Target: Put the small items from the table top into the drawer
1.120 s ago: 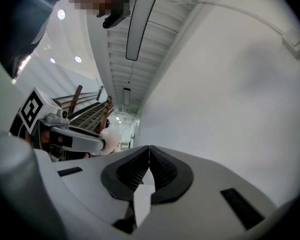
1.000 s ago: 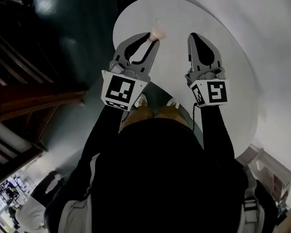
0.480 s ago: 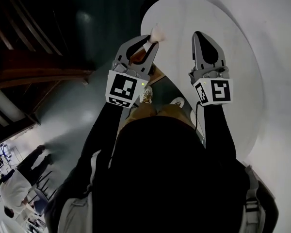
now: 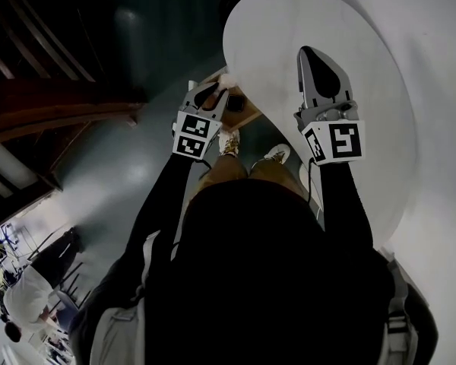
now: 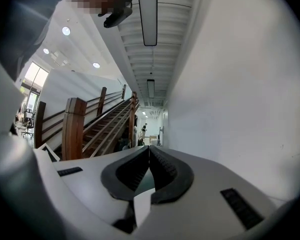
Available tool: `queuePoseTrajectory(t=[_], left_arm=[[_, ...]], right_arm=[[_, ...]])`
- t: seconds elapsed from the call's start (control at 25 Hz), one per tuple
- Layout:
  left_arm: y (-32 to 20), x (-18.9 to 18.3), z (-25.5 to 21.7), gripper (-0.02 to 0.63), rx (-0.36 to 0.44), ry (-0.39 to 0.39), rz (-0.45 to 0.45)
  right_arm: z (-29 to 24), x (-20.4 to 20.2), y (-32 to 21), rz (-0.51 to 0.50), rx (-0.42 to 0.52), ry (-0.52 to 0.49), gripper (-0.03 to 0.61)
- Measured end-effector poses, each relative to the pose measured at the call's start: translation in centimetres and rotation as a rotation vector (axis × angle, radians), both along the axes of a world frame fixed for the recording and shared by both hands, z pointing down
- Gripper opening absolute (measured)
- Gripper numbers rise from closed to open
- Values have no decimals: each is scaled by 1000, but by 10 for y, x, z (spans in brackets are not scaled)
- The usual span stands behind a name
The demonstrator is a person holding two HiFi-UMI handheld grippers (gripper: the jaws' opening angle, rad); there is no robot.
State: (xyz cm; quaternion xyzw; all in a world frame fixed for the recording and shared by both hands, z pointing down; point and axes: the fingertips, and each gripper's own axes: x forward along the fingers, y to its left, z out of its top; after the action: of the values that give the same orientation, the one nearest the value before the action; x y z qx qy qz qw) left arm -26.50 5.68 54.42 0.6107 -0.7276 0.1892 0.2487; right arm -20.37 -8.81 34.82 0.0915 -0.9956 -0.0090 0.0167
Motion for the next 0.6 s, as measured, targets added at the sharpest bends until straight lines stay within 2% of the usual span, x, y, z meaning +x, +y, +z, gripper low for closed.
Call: queuePoseTrajectory(t=[0.36,0.48,0.6], left_arm=[[26,-11,109,103,-260,160,-69],[31,-12,131,114,-362,148,-58],[35,-17,140,123,-404,164,-79]], right_arm=[[17,-16,-1,-2,-10,16,26],[18,-16,-3,9,-11,20,26],[17,-15,-8,22,-13,21,26]])
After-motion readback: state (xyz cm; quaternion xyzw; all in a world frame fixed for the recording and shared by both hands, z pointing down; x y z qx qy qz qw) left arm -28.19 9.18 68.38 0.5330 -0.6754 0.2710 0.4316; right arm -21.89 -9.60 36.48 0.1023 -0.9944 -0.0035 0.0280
